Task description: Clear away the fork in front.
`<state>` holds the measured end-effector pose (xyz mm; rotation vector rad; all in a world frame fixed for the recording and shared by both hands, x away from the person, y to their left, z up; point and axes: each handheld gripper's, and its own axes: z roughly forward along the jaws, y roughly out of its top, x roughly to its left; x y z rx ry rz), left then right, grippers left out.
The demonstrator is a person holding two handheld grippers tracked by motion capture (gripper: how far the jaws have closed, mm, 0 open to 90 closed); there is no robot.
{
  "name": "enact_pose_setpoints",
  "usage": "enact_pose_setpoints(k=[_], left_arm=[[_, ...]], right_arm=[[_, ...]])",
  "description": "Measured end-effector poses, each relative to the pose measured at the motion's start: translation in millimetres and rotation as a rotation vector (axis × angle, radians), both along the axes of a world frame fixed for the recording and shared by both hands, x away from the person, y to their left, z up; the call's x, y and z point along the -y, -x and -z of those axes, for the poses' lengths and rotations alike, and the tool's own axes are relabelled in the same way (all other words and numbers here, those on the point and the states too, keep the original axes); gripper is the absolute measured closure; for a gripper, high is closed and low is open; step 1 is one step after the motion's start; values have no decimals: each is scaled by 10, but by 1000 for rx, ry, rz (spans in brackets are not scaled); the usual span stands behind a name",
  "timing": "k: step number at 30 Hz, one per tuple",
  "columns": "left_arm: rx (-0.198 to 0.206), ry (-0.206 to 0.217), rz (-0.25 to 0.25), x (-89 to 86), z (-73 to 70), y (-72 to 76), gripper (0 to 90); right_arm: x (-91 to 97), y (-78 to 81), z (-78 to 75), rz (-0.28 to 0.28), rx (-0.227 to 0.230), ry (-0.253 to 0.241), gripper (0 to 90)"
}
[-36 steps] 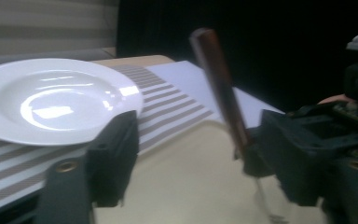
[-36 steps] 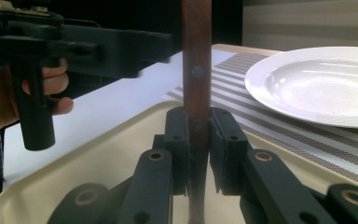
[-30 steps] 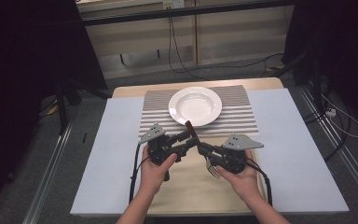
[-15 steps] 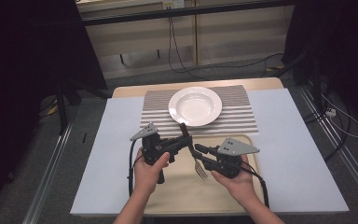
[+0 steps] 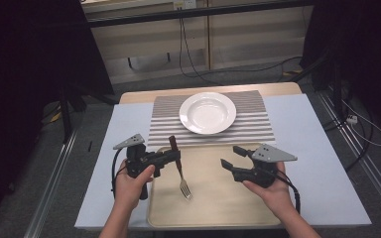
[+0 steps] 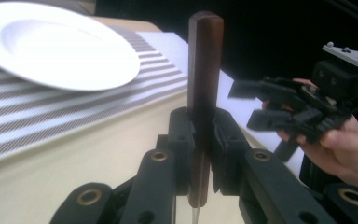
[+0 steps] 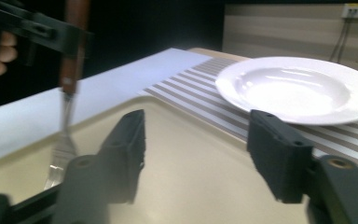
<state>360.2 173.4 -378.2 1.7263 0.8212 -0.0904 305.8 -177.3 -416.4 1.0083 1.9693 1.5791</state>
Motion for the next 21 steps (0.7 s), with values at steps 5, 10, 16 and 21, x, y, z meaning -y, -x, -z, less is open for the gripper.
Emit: enact_pose_setpoints(k=[5, 10, 16, 21], left_arm=[[-31, -28, 12, -121, 34, 5, 801], [-59, -37, 22, -138, 118, -41, 802], [-36, -96, -20, -154, 270, -105, 770], [-40, -129, -20, -138, 391, -143, 737]], right_arm=[[97, -35, 41, 30, -16, 2, 277], [121, -56, 66, 43, -21, 7, 247], [105, -63, 96, 45, -23, 27, 210], [106, -68, 109, 44, -29, 32, 202]])
